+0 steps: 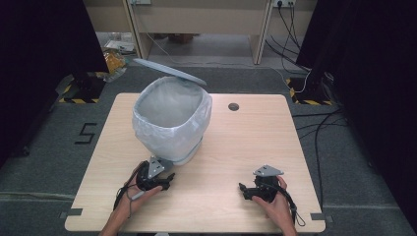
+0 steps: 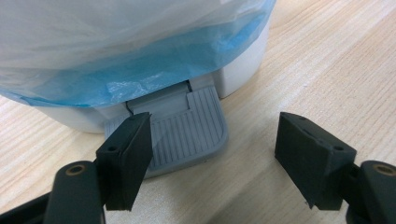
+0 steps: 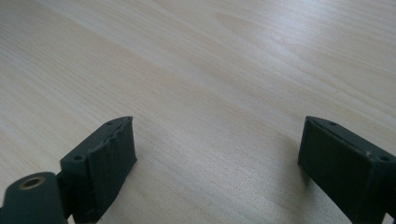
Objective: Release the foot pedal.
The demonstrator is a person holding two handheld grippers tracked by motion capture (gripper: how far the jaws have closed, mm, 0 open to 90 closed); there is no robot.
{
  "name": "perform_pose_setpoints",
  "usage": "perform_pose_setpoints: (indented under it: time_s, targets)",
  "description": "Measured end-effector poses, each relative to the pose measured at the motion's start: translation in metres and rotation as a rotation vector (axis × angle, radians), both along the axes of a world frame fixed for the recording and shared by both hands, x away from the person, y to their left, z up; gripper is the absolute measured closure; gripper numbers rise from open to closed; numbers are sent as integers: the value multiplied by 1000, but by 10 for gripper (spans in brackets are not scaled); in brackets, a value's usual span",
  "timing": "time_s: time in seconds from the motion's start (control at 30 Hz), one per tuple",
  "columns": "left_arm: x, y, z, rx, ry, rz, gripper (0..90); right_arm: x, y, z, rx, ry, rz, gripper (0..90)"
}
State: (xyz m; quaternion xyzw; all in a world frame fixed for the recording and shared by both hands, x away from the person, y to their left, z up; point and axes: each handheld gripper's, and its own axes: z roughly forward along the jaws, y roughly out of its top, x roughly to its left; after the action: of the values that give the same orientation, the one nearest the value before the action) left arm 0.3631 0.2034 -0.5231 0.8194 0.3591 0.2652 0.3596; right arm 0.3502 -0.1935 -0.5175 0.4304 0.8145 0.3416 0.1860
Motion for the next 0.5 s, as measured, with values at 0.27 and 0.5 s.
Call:
perform_pose_setpoints:
  time_s: [0.27, 0.5]
  targets:
    - [0, 0, 0, 3, -5, 1, 268, 0, 0, 0, 0, 0, 0, 115]
    - [-1, -1, 0, 8, -9, 3, 268, 0, 0, 0, 0, 0, 0, 114]
